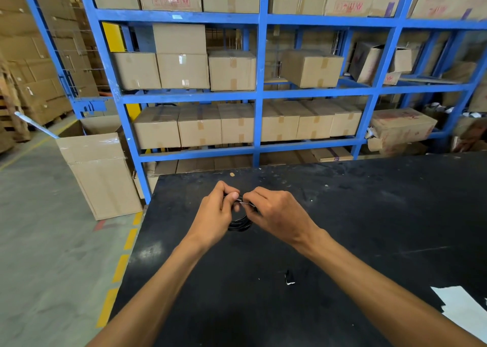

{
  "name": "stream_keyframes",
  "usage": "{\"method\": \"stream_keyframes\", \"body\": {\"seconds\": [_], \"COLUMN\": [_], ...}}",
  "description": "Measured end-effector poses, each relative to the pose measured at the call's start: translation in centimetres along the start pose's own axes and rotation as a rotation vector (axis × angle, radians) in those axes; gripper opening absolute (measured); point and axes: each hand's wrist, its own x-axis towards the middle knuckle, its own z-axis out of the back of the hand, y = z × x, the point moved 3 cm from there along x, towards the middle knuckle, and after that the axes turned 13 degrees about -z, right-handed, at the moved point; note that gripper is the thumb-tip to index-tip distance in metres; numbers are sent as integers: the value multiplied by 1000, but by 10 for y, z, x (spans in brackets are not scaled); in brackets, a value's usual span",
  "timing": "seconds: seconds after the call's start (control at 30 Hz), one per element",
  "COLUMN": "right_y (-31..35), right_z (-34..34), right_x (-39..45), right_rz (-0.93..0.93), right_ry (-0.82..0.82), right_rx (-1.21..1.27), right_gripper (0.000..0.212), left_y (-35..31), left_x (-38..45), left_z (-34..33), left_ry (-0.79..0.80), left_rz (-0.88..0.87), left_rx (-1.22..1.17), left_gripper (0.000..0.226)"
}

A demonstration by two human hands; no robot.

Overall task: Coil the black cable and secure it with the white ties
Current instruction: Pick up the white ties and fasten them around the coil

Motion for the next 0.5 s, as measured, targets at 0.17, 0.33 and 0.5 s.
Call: {"method": "stream_keyframes", "body": {"seconds": [0.17,0.33,0.5], "right_y": [-5,-12,-13], "right_z": [0,1,4], "right_x": [0,1,5], "right_rz": [-71,-216,-264], "right_ry": [105,196,176], "right_rx": [66,274,357], "right_gripper": [15,8,26], "left_y": [6,10,5], "left_x": [-7,-11,-12], "left_z": [-5,-7,-8], "left_ry": [33,32,5], "left_rz": [-21,-25,-40], "left_rx": [-9,-6,-36], "left_gripper": [14,14,13]}}
